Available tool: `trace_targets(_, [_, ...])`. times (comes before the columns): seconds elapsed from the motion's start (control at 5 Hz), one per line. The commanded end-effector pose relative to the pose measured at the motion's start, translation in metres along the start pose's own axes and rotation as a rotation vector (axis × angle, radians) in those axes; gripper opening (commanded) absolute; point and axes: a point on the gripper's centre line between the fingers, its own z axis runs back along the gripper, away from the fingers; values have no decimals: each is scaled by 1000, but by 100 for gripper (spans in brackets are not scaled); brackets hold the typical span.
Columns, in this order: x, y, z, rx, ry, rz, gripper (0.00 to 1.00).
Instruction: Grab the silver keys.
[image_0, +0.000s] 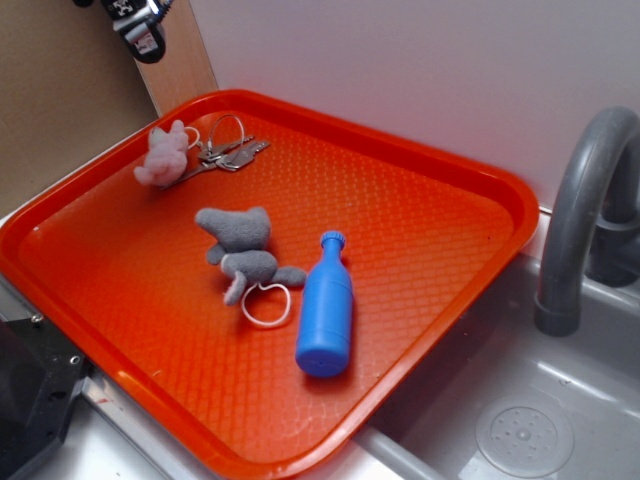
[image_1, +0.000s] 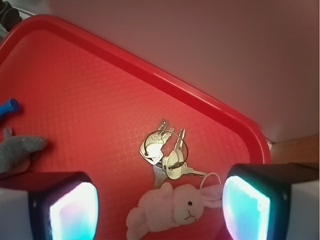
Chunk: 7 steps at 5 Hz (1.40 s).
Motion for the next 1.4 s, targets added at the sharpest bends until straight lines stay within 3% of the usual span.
trace_targets(0.0, [3,9,17,55,-32,-5,100])
trace_targets(0.4, [38,23,-23,40,97,-380,100])
trace_targets(0.6, [41,33,-48,1,161,-500,100])
trace_targets(1.2, [23,23,-77,-82,185,-602,100])
